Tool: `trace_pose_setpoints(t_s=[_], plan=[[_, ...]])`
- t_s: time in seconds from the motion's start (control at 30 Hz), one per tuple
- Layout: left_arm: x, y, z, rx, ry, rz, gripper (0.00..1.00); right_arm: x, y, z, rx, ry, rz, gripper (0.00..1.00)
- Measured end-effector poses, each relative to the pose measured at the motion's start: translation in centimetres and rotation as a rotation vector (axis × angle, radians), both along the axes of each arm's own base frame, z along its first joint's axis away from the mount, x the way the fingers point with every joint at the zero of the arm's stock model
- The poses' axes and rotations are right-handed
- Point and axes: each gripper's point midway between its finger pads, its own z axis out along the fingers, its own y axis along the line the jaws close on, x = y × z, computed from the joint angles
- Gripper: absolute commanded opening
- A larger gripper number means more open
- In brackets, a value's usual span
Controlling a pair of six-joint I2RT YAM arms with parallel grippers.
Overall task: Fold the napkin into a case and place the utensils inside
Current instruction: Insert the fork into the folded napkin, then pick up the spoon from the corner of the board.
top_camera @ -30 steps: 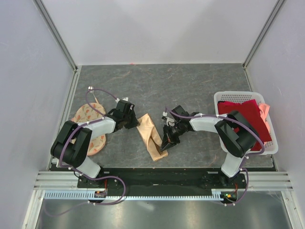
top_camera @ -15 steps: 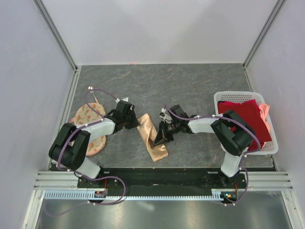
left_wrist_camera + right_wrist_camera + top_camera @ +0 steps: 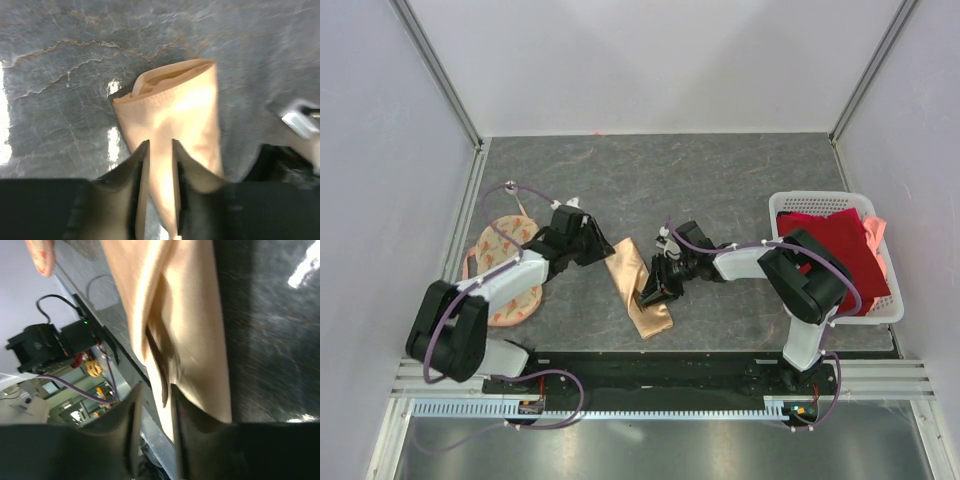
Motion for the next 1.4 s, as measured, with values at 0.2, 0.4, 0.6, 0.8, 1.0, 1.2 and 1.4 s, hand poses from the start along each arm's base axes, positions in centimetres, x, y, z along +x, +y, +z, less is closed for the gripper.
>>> trace_pose_setpoints(t_s=[0.2, 0.4, 0.6, 0.8, 1.0, 1.2, 1.4], plan=[[2.5, 3.3, 7.1, -0.110, -0.110, 0.091, 0.59, -0.5, -1.1, 0.2, -0.041, -0.055, 0.023, 0.55], [6.3, 9.1, 9.9, -0.073, -0.122, 0.229, 0.58, -0.3, -2.5, 4.3, -0.042, -0.237, 0.044, 0.68], [11.8, 16.7, 8.0, 0.142, 0.013, 0.400, 0.57, 0.2, -4.8, 8.1, -0.085, -0.465, 0.045, 0.77], [18.1, 22.4, 6.0, 0.377, 0.060, 0.367, 0.56, 0.3, -6.6, 8.8, -0.132, -0.559, 0.048, 0.80], [19.7, 25.4, 0.9, 0.508, 0.190, 0.307, 0.55, -0.5, -8.3, 6.9, -0.184, -0.539, 0.065, 0.81], [18.7, 27.8, -2.8, 0.546, 0.303, 0.302, 0.53, -0.1, -9.3, 6.4, -0.200, -0.538, 0.057, 0.82], [18.4, 29.0, -3.7, 0.516, 0.349, 0.313, 0.30, 0.3, -9.6, 6.4, -0.197, -0.540, 0.048, 0.82]])
